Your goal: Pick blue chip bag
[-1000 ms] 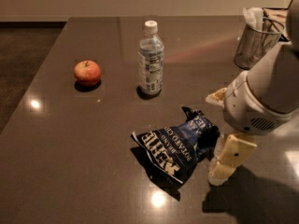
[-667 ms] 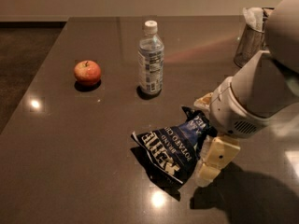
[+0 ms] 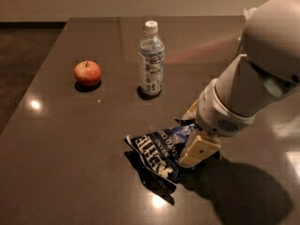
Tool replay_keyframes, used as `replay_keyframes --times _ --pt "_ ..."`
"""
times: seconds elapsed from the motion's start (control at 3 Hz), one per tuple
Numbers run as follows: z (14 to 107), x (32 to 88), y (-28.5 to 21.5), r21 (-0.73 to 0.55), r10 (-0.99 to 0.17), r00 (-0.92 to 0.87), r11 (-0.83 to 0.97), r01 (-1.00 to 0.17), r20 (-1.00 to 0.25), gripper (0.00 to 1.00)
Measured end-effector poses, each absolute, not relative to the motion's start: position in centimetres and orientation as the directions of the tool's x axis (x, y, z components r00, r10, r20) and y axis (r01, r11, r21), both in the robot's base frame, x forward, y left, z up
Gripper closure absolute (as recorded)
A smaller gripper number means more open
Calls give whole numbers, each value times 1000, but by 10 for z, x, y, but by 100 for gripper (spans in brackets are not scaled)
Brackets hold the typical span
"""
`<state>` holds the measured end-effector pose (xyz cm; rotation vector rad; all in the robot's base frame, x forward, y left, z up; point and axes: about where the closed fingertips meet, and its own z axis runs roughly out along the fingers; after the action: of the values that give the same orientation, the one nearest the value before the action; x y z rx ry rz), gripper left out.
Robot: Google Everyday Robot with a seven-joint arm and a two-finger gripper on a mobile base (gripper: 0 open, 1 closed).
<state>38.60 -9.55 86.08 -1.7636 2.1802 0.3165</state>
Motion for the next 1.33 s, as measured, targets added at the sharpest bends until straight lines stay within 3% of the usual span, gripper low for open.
replay_keyframes --times 0.67,1.0,1.33 --pt "884 396 -90 -25 -889 -198 228 -973 -413 85" --pt "911 402 -91 -45 -878 -181 224 -974 -443 100" --pt "941 407 -91 -82 -872 -142 202 -976 -468 100"
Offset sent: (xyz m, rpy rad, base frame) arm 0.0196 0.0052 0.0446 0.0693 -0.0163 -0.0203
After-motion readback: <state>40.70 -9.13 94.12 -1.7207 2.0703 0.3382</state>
